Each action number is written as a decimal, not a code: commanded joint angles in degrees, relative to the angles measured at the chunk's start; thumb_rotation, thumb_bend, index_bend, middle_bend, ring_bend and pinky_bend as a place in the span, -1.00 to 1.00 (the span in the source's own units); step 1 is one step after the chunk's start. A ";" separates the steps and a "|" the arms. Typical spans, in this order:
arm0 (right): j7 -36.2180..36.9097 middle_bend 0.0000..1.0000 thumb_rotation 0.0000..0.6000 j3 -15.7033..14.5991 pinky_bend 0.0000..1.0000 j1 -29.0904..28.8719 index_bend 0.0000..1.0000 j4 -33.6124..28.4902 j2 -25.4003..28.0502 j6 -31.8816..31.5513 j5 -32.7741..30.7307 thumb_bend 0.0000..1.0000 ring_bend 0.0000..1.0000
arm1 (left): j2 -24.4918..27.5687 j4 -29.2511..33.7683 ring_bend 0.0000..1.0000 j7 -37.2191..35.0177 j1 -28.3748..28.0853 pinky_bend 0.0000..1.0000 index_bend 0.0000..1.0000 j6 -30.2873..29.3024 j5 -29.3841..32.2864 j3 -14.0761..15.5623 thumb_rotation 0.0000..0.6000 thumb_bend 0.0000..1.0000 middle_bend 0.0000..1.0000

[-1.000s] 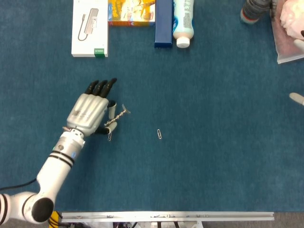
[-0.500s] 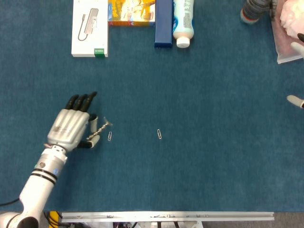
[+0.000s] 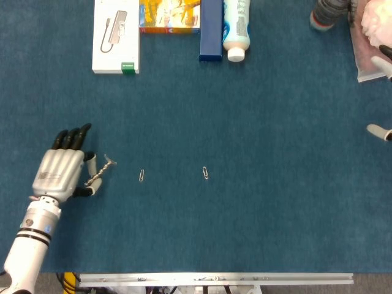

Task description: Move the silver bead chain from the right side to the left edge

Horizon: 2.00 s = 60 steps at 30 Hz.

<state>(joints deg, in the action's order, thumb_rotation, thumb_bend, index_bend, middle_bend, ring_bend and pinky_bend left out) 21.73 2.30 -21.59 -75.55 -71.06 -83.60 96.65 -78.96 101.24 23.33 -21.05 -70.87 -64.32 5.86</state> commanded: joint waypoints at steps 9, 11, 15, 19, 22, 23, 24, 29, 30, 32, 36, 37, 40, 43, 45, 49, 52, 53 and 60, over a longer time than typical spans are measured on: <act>-0.22 -0.95 1.00 -0.08 -0.81 -0.25 -0.86 -0.22 -0.14 0.31 0.19 -1.00 -1.00 | 0.46 -1.16 -1.00 -1.48 2.54 -0.96 0.17 -0.14 -0.32 0.05 1.00 -0.40 -1.00; -0.24 -0.95 1.00 -0.10 -0.81 -0.24 -0.86 -0.30 -0.10 0.27 0.22 -1.00 -1.00 | 0.35 -1.53 -1.00 -1.74 2.95 -0.96 0.18 0.17 -0.08 0.04 1.00 -0.40 -1.00; -0.38 -0.95 1.00 -0.17 -0.81 -0.16 -0.86 -0.43 0.03 0.31 0.17 -1.00 -1.00 | 0.11 -2.60 -1.00 -2.51 3.90 -0.96 0.18 0.74 0.46 0.11 1.00 -0.40 -1.00; -0.44 -0.95 1.00 -0.18 -0.81 -0.18 -0.86 -0.54 0.02 0.35 0.18 -1.00 -1.00 | -0.11 -3.39 -1.00 -2.92 4.62 -0.96 0.18 1.11 0.51 0.14 1.00 -0.40 -1.00; -0.54 -0.95 1.00 -0.24 -0.81 -0.28 -0.86 -0.65 -0.03 0.47 0.30 -1.00 -1.00 | -0.02 -3.60 -1.00 -3.15 5.06 -0.96 0.18 1.13 0.35 -0.03 1.00 -0.40 -1.00; -0.62 -0.95 1.00 -0.25 -0.81 -0.31 -0.86 -0.69 -0.03 0.53 0.32 -1.00 -1.00 | 0.07 -3.59 -1.00 -3.26 5.17 -0.96 0.18 1.08 0.23 -0.12 1.00 -0.40 -1.00; -0.68 -0.95 1.00 -0.25 -0.81 -0.34 -0.86 -0.73 -0.04 0.58 0.32 -1.00 -1.00 | 0.18 -3.55 -1.00 -3.38 5.27 -0.96 0.18 1.02 0.07 -0.22 1.00 -0.40 -1.00; -0.96 -0.95 1.00 -0.18 -0.81 -0.42 -0.86 -1.09 0.01 0.66 0.27 -1.00 -1.00 | 1.06 -2.84 -1.00 -4.10 5.83 -0.96 0.18 0.25 -1.05 -0.94 1.00 -0.40 -1.00; -1.04 -0.95 1.00 -0.18 -0.81 -0.43 -0.86 -1.20 0.04 0.68 0.28 -1.00 -1.00 | 1.40 -2.63 -1.00 -4.39 5.93 -0.96 0.18 0.05 -1.23 -1.24 1.00 -0.40 -1.00; -1.24 -0.95 1.00 -0.21 -0.81 -0.45 -0.86 -1.37 0.09 0.73 0.33 -1.00 -1.00 | 1.92 -2.50 -1.00 -4.87 6.01 -0.96 0.18 -0.25 -1.26 -1.93 1.00 -0.40 -1.00; -1.63 -0.95 1.00 -0.22 -0.81 -0.49 -0.86 -1.84 0.26 0.81 0.37 -1.00 -1.00 | 3.19 -3.00 -1.00 -6.62 5.58 -0.96 0.17 0.53 0.24 -4.15 1.00 -0.40 -1.00; -1.76 -0.95 1.00 -0.20 -0.81 -0.50 -0.86 -2.01 0.33 0.83 0.37 -1.00 -1.00 | 3.63 -3.50 -1.00 -7.42 5.27 -0.96 0.16 1.40 1.36 -5.00 1.00 -0.40 -1.00; -2.14 -0.95 1.00 -0.18 -0.81 -0.47 -0.86 -2.47 0.53 0.79 0.38 -1.00 -1.00 | 4.10 -5.52 -1.00 -8.90 4.35 -0.96 0.03 3.14 3.96 -7.32 1.00 -0.40 -1.00; -2.51 -0.95 1.00 -0.13 -0.81 -0.37 -0.86 -2.95 0.78 0.72 0.27 -1.00 -1.00 | 3.93 -7.45 -1.00 -9.68 3.84 -0.96 -0.43 3.79 5.75 -9.06 1.00 -0.40 -1.00; -2.78 -0.95 1.00 -0.08 -0.81 -0.21 -0.86 -3.25 0.99 0.62 0.10 -1.00 -1.00 | 3.81 -8.30 -1.00 -9.52 3.93 -0.96 -0.82 3.22 6.36 -9.71 1.00 -0.42 -1.00; -3.37 -0.95 1.00 -0.01 -0.81 0.31 -0.86 -3.85 1.56 0.29 -0.37 -1.00 -1.00 | 4.70 -7.14 -1.00 -11.01 5.04 -0.96 -1.00 0.94 5.40 -10.45 1.00 -0.58 -1.00; -3.91 -0.95 1.00 -0.05 -0.81 1.03 -0.86 -4.43 2.05 -0.18 -0.85 -1.00 -1.00 | 6.14 -5.20 -1.00 -13.88 6.33 -0.96 -1.00 -1.90 2.76 -11.15 1.00 -0.59 -1.00; -4.14 -0.95 1.00 -0.12 -0.81 1.33 -0.86 -4.61 2.22 -0.34 -1.02 -1.00 -1.00 | 6.59 -4.68 -1.00 -14.72 6.75 -0.96 -0.97 -3.01 1.61 -11.33 1.00 -0.59 -1.00; -8.02 -0.94 1.00 -0.32 -0.81 4.50 -0.86 -6.04 3.46 -1.35 -4.15 -1.00 -1.00 | 10.41 -3.01 -1.00 -15.87 9.18 -0.96 -0.66 -10.01 -5.99 -11.36 1.00 -0.59 -1.00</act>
<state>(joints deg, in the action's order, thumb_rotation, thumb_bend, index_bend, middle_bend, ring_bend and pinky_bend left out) 14.90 1.97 -17.93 -81.29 -67.86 -84.67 93.49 -69.81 97.73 7.80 -12.73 -79.52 -68.58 -5.51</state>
